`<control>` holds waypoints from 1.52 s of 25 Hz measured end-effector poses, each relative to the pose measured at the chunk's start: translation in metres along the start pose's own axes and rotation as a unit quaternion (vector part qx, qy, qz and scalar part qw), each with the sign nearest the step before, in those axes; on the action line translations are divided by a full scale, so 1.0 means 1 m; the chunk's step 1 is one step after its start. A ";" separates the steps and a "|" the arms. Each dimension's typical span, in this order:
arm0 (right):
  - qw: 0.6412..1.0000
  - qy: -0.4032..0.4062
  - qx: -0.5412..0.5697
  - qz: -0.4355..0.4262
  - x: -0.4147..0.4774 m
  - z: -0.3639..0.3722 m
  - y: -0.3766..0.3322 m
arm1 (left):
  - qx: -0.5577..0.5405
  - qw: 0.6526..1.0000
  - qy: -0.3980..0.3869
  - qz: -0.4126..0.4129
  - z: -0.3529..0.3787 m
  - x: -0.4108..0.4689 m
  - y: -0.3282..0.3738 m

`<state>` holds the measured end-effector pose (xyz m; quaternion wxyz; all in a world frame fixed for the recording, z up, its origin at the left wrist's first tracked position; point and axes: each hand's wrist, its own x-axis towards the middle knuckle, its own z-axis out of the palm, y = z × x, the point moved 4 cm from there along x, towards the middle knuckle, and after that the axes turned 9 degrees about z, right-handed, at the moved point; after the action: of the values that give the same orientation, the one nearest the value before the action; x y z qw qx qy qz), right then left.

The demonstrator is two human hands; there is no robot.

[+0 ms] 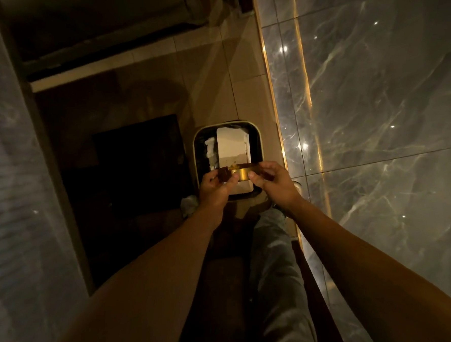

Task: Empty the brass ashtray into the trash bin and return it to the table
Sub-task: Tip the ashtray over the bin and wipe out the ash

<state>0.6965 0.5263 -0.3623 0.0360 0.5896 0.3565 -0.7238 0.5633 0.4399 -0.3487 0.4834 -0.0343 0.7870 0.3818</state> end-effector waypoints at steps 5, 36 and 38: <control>1.000 0.021 -0.008 0.003 0.030 0.007 0.014 | 0.007 1.000 -0.005 -0.006 0.003 0.029 -0.012; 0.996 0.069 -0.011 0.051 0.110 0.029 0.058 | 0.084 0.993 0.077 -0.045 0.017 0.101 -0.053; 0.997 0.062 -0.024 0.047 0.110 0.028 0.057 | 0.095 0.991 0.085 -0.033 0.017 0.102 -0.056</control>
<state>0.6670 0.5086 -0.4846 0.0619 0.6481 0.3471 -0.6750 0.5449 0.4435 -0.4647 0.4279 -0.0467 0.8567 0.2842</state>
